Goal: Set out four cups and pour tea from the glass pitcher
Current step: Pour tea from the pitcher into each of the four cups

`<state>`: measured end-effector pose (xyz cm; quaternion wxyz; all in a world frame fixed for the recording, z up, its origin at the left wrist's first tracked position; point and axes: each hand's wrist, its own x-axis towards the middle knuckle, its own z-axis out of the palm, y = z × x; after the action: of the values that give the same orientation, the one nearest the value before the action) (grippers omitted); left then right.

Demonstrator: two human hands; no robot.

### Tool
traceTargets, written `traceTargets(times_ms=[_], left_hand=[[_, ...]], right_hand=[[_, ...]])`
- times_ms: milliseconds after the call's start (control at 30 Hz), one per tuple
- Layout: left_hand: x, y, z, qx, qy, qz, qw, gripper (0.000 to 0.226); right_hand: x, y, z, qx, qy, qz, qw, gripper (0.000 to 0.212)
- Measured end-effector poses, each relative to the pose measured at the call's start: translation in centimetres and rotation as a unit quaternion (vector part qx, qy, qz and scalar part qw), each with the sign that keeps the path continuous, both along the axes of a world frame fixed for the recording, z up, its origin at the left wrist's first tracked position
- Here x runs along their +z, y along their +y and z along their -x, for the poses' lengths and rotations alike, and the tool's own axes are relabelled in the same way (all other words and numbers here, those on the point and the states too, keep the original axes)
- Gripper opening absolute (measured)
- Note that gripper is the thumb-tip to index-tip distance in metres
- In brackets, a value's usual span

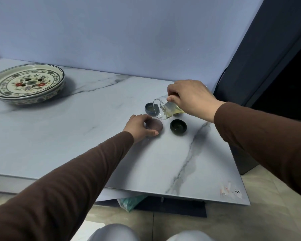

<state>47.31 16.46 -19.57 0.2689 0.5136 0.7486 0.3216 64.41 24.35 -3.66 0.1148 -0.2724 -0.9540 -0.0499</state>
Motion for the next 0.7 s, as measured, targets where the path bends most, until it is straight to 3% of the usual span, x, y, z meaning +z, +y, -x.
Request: traceTargets(times_ms=[700], left_hand=[[0.17,0.07,-0.08,-0.001,0.015,-0.005,1.000,0.066]], right_hand=[[1.02,-0.36,0.35,0.011,0.008,-0.030,0.999,0.017]])
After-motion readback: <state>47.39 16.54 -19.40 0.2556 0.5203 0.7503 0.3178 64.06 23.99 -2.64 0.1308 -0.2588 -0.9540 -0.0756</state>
